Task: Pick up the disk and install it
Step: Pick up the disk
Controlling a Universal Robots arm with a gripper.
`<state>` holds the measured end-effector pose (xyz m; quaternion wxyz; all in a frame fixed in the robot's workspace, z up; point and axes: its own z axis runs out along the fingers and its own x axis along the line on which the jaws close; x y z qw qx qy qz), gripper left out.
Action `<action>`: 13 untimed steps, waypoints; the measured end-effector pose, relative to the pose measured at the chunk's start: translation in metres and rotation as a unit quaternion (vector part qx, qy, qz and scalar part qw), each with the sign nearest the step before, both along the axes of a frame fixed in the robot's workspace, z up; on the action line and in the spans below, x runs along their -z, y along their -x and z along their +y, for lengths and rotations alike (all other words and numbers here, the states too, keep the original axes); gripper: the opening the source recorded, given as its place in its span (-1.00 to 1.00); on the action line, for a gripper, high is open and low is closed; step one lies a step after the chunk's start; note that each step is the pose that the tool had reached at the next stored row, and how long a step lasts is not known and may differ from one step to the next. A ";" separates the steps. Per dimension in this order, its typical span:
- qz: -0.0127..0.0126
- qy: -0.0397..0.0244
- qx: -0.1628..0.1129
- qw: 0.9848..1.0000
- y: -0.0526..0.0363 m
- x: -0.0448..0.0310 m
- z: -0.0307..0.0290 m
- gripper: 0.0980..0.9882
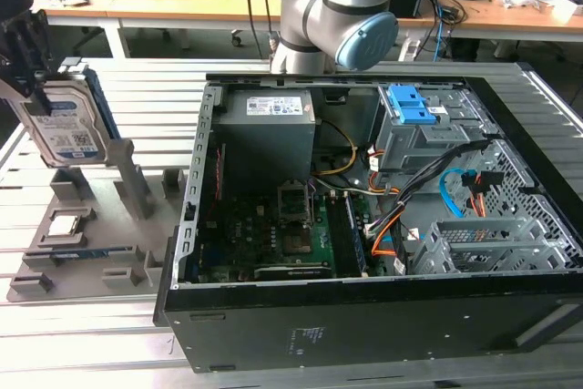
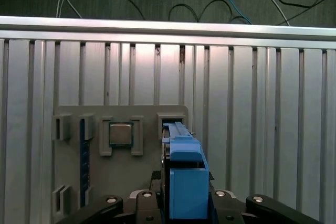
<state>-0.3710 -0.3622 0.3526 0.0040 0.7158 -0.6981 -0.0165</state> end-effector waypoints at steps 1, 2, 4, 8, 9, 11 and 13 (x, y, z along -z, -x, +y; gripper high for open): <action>0.000 0.000 0.000 1.000 0.0000 -0.0017 0.0000 -0.40; 0.000 0.000 0.000 1.000 0.0000 -0.0027 0.0000 -0.40; 0.000 0.000 0.000 1.000 0.0000 -0.0049 0.0000 -0.40; 0.000 0.000 0.000 1.000 0.0000 -0.0131 0.0000 -0.40; 0.000 0.000 0.000 1.000 0.0000 -0.0152 0.0000 -0.40; 0.000 0.000 0.000 1.000 0.0000 -0.0177 0.0000 -0.40; 0.000 0.000 0.000 1.000 0.0000 -0.0203 0.0000 -0.40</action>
